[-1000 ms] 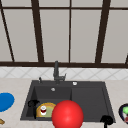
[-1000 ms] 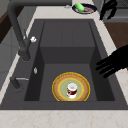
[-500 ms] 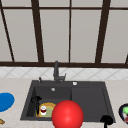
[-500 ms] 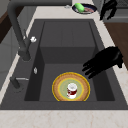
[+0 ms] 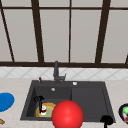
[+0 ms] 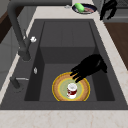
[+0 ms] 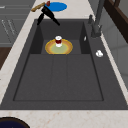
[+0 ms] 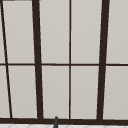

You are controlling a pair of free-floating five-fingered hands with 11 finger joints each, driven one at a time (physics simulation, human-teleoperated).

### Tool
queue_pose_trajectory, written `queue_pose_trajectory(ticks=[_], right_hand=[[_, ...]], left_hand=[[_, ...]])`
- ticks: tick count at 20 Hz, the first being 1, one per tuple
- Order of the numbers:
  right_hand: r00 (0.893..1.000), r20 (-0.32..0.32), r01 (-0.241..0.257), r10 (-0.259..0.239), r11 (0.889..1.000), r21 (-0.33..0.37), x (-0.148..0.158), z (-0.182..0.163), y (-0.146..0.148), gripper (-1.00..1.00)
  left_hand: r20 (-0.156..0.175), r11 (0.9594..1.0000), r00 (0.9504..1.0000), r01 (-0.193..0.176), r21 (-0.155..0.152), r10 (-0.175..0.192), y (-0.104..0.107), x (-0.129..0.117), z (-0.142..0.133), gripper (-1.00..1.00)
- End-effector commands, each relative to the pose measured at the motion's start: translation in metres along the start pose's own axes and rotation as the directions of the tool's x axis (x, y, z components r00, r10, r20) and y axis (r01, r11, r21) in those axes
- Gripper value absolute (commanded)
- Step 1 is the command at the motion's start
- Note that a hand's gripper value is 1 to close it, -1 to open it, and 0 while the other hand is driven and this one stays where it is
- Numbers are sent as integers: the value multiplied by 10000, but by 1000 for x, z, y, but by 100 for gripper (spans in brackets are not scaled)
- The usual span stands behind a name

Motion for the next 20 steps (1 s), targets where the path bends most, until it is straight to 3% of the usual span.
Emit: queue_pose_trajectory(ticks=[1,6,10,11,14,18,20], right_hand=[[10000,0,0,0,10000,0,0,0,0,0],[10000,0,1,-1,10000,0,0,0,0,0],[10000,0,1,-1,10000,0,0,0,0,0],[10000,0,1,-1,10000,0,0,0,0,0],[10000,0,1,-1,10000,-1,0,0,0,0],[10000,-1,1,-1,10000,-1,0,0,0,0],[10000,-1,1,-1,10000,-1,0,0,0,0]], left_hand=[[-24,9991,9992,-409,83,409,-17,-25,8,-100],[-173,9947,9946,-1029,-68,1028,-13,-74,6,-100],[-85,9974,9974,-714,-91,713,-27,-102,6,-100],[-88,9986,9986,-519,-49,519,-31,-103,8,-100],[-145,9989,9988,-475,18,475,-45,-102,12,-100],[-79,9963,9963,-861,-1,861,-45,-105,19,-100],[-138,9969,9968,-784,-35,783,-47,-114,17,-100]])
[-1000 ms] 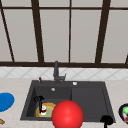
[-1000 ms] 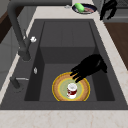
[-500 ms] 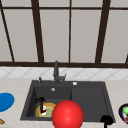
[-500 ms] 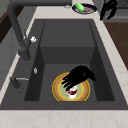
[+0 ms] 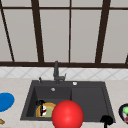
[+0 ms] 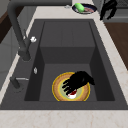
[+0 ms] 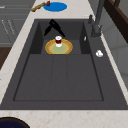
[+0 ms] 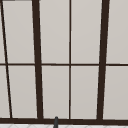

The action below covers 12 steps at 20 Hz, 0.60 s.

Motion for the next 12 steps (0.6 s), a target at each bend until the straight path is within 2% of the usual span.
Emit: queue_pose_trajectory(ticks=[1,7,10,12], right_hand=[[10000,0,0,0,10000,0,0,0,0,0],[10000,0,0,0,10000,0,0,0,0,0],[10000,0,0,0,10000,0,0,0,0,0],[10000,0,0,0,10000,0,0,0,0,0]], left_hand=[[-126,9997,9997,-226,62,227,-1,-13,-1,-100],[-102,10000,9999,-27,-35,27,-13,-22,2,-100],[-46,10000,10000,-8,16,8,-19,-28,4,-100],[-76,9999,9998,-169,9,169,-20,-30,4,-100]])
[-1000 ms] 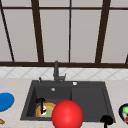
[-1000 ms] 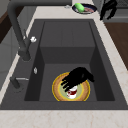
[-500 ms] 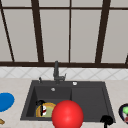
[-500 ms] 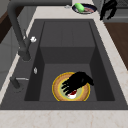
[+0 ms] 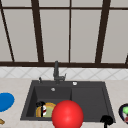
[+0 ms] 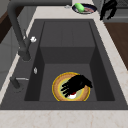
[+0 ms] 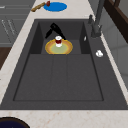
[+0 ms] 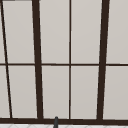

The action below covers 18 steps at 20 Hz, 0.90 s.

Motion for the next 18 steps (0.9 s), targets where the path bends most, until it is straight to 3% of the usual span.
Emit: queue_pose_trajectory(ticks=[1,10,18], right_hand=[[10000,0,0,0,10000,0,0,0,0,0],[10000,0,0,0,10000,0,0,0,0,0],[10000,0,0,0,10000,0,0,0,0,0]], left_hand=[[-62,9998,9998,-176,21,176,-4,-6,1,-100],[-152,9997,9996,-231,88,232,-9,-21,2,-100],[-103,9999,9999,54,118,-53,1,-52,0,-100]])
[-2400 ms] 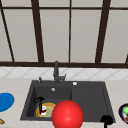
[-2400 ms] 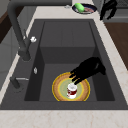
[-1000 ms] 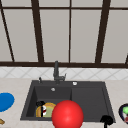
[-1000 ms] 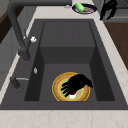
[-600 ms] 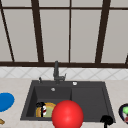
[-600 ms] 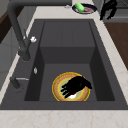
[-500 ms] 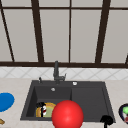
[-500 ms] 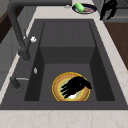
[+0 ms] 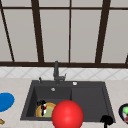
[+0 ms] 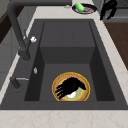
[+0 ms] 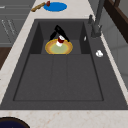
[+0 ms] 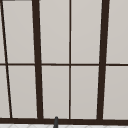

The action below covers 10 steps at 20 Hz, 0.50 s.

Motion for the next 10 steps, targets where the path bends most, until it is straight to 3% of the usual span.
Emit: queue_pose_trajectory(ticks=[1,6,10], right_hand=[[10000,0,0,0,10000,0,0,0,0,0],[10000,0,0,0,10000,0,0,0,0,0],[10000,0,0,0,10000,0,0,0,0,0]], left_hand=[[-121,9999,9999,-4,109,5,-6,-12,1,-100],[6,9991,9991,424,59,-424,-12,-1,3,-100],[85,9954,9954,953,133,-954,-19,15,4,-100]])
